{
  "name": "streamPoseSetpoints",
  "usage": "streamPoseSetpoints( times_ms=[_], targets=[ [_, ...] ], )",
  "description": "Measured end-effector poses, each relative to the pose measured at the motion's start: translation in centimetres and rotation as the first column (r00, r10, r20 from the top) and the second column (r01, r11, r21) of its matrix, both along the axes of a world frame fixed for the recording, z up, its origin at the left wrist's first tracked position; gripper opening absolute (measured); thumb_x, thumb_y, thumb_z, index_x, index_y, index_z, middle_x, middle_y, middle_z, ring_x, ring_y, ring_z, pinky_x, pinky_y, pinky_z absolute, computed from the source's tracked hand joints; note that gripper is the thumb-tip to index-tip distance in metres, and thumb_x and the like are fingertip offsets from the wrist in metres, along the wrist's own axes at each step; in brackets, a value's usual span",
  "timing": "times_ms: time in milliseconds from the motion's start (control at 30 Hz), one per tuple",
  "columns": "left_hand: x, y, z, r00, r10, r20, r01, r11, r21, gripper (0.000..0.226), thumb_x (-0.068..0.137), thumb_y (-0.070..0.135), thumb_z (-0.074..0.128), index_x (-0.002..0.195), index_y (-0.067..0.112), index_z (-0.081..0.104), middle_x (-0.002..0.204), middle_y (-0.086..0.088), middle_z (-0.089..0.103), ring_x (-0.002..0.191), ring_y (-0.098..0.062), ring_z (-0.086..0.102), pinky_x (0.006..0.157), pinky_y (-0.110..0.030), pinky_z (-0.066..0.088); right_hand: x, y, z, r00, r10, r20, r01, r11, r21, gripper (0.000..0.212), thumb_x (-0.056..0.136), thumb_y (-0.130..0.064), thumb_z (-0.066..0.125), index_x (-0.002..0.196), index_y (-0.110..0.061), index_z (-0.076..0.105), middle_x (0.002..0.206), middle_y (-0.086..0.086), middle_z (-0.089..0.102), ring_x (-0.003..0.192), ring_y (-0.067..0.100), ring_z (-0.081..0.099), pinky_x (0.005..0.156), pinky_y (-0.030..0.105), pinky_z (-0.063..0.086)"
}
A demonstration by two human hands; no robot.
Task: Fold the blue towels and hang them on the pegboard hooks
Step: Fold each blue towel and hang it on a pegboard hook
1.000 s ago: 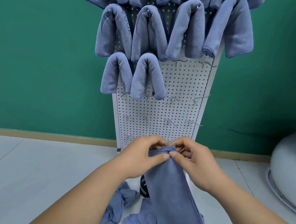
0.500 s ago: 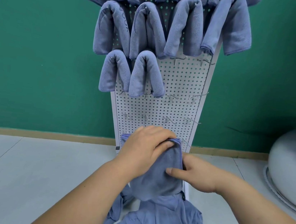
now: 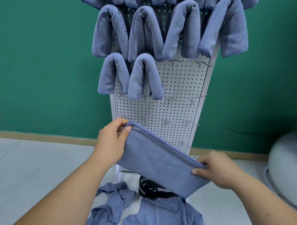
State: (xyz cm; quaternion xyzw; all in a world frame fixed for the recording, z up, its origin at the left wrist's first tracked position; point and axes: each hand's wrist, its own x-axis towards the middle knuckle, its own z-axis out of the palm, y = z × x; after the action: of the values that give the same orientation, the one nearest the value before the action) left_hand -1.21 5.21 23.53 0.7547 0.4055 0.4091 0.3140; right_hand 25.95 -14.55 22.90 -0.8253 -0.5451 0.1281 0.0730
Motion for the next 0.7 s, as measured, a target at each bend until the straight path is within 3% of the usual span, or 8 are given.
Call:
streamPoseSetpoints(
  times_ms=[100, 200, 267, 333, 400, 467, 567, 700],
  targets=[
    [0.1, 0.5, -0.5, 0.998, 0.053, -0.016, -0.054, 0.996, -0.076, 0.004, 0.105, 0.026, 0.061, 0.102, 0.025, 0.065, 0.094, 0.008, 0.070, 0.086, -0.011, 0.064, 0.079, -0.032, 0.048, 0.5, -0.3, 0.9, 0.995, -0.102, -0.014, 0.102, 0.964, 0.244, 0.032, 0.086, -0.045, 0.082, 0.069, -0.022, 0.066, 0.062, -0.004, 0.061, 0.059, 0.017, 0.050, 0.054, 0.032, 0.035],
    [0.3, 0.7, -0.6, 0.996, 0.079, 0.045, -0.070, 0.984, -0.164, 0.010, 0.104, 0.029, 0.060, 0.096, 0.024, 0.064, 0.088, 0.000, 0.072, 0.082, -0.022, 0.064, 0.082, -0.043, 0.053, 0.9, -0.6, 1.4, 0.955, -0.144, -0.261, 0.246, 0.874, 0.418, 0.022, 0.084, -0.036, 0.085, 0.072, -0.024, 0.072, 0.064, -0.006, 0.065, 0.061, 0.018, 0.052, 0.055, 0.031, 0.037],
    [0.4, 0.8, -0.4, 0.989, 0.107, 0.103, -0.084, 0.975, -0.204, 0.014, 0.103, 0.031, 0.059, 0.092, 0.023, 0.063, 0.081, -0.008, 0.070, 0.075, -0.024, 0.060, 0.080, -0.047, 0.055, 1.1, -0.7, 1.6, 0.855, -0.071, -0.514, 0.345, 0.819, 0.459, 0.014, 0.089, -0.031, 0.083, 0.081, -0.021, 0.077, 0.075, 0.001, 0.071, 0.069, 0.017, 0.056, 0.065, 0.033, 0.041],
    [0.5, 0.8, -0.1, 0.974, 0.125, 0.188, -0.081, 0.971, -0.225, 0.017, 0.103, 0.034, 0.058, 0.093, 0.021, 0.064, 0.082, -0.011, 0.069, 0.075, -0.026, 0.060, 0.078, -0.050, 0.057, 1.2, -0.9, 2.1, 0.747, 0.015, -0.665, 0.411, 0.776, 0.479, 0.009, 0.096, -0.028, 0.076, 0.099, -0.021, 0.080, 0.095, -0.003, 0.079, 0.089, 0.017, 0.069, 0.082, 0.040, 0.052],
    [0.7, 0.3, 0.3, 0.957, 0.102, 0.273, -0.041, 0.975, -0.220, 0.018, 0.106, 0.033, 0.055, 0.099, 0.019, 0.063, 0.078, -0.007, 0.064, 0.070, -0.019, 0.053, 0.072, -0.039, 0.052, 0.9, -1.0, 2.7, 0.653, 0.094, -0.752, 0.467, 0.731, 0.497, 0.019, 0.100, -0.031, 0.070, 0.116, -0.024, 0.078, 0.113, -0.005, 0.079, 0.111, 0.020, 0.073, 0.098, 0.045, 0.055],
    [1.1, -0.3, 0.6, 0.940, 0.078, 0.331, -0.015, 0.982, -0.188, 0.017, 0.109, 0.032, 0.052, 0.105, 0.018, 0.061, 0.073, 0.003, 0.056, 0.065, -0.010, 0.045, 0.065, -0.030, 0.041, 0.3, -0.9, 3.2, 0.627, 0.130, -0.768, 0.502, 0.687, 0.525, 0.022, 0.103, -0.035, 0.065, 0.121, -0.026, 0.075, 0.117, -0.008, 0.078, 0.112, 0.015, 0.073, 0.097, 0.041, 0.055],
    [1.6, -0.6, 0.7, 0.922, 0.104, 0.373, -0.063, 0.991, -0.120, 0.013, 0.109, 0.033, 0.052, 0.106, 0.022, 0.058, 0.073, 0.004, 0.058, 0.063, -0.012, 0.047, 0.061, -0.031, 0.040, -0.8, -0.4, 3.5, 0.701, 0.069, -0.710, 0.537, 0.604, 0.589, 0.017, 0.103, -0.039, 0.065, 0.112, -0.029, 0.075, 0.107, -0.012, 0.078, 0.100, 0.012, 0.074, 0.086, 0.037, 0.057],
    [1.9, -0.1, -0.2, 0.932, 0.208, 0.295, -0.160, 0.971, -0.178, 0.009, 0.106, 0.035, 0.057, 0.106, 0.026, 0.056, 0.068, 0.001, 0.055, 0.061, -0.017, 0.048, 0.063, -0.037, 0.042, -0.6, 0.3, 2.7, 0.740, -0.095, -0.666, 0.577, 0.599, 0.555, 0.029, 0.093, -0.044, 0.076, 0.092, -0.016, 0.073, 0.090, 0.004, 0.076, 0.090, 0.035, 0.071, 0.078, 0.050, 0.059]
  ],
)
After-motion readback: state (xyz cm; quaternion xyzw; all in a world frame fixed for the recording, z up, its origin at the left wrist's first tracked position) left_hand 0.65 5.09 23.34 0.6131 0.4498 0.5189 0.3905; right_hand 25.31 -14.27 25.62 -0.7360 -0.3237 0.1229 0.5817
